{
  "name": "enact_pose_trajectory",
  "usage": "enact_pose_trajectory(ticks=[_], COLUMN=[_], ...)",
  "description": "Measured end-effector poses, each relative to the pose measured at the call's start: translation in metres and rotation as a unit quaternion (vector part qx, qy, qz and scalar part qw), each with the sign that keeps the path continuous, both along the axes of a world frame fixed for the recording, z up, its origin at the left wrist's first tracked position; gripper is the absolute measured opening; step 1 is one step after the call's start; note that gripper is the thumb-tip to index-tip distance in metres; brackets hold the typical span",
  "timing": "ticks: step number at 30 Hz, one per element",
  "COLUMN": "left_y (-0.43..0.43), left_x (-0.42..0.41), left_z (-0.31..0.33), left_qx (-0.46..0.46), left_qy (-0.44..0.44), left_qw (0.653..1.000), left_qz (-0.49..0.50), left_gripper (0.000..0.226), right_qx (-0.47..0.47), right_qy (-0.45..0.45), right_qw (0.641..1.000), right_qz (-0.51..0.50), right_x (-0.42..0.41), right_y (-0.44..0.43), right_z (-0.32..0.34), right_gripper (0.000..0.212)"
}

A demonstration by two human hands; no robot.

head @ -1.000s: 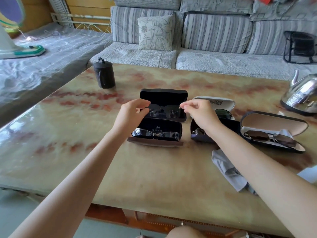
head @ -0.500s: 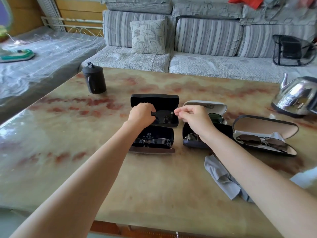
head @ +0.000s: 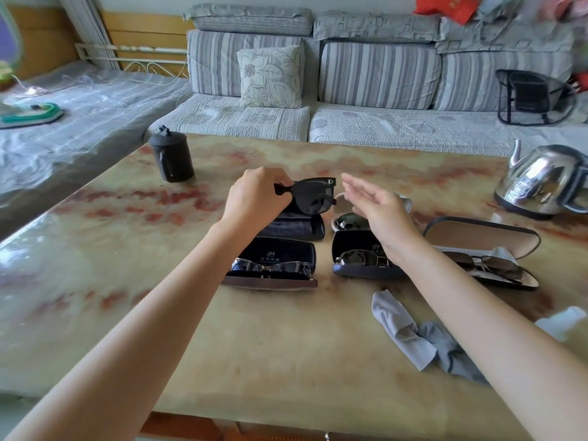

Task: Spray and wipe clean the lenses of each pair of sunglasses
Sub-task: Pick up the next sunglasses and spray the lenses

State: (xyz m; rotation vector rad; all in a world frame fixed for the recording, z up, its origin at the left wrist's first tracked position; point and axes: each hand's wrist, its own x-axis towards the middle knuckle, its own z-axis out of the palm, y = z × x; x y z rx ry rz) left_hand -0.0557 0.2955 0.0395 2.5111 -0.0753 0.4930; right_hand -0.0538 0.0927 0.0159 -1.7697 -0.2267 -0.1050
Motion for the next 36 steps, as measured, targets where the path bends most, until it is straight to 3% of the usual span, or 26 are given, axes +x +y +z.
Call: enact_pose_trajectory(ticks=[5,15,18,20,24,31,36], left_y=[-0.013,-0.037,-0.036,-0.03,-0.025,-0.044,-0.049], left_x=[-0.043,-0.101,-0.115,-0.124,-0.143,-0.161,-0.168], left_z=[0.019,0.008,-0.001,-0.011,-0.029,-0.053,-0.062], left_qx=[-0.025,-0.134,-0.179,-0.206,-0.33,-0.489,-0.521], left_qy=[-0.01,0.018,0.042,0.049,0.128,0.111,0.129], left_qw=[0.999,0.985,0.974,0.969,0.922,0.851,0.824], left_qz=[-0.03,-0.104,-0.132,-0.131,-0.158,-0.156,-0.183], left_gripper=[0.025,0.023,0.046,0.067,0.085,0.071,0.099], right_qx=[0.163,0.19,0.251,0.281,0.328,0.357,0.369], right_qy=[0.039,0.066,0.087,0.101,0.127,0.155,0.158], right_qw=[0.98,0.969,0.956,0.947,0.931,0.913,0.908], right_qz=[0.108,0.144,0.124,0.118,0.103,0.126,0.122], right_x=[-0.024,-0.082,-0.099,-0.108,-0.12,-0.134,-0.141], right_y=[-0.015,-0.049,-0.055,-0.062,-0.071,-0.076,-0.08], right_z=[0.014,0.012,0.007,0.002,-0.008,-0.024,-0.035], right_gripper=[0.034,0.031,0.019,0.022,0.022,0.028,0.052])
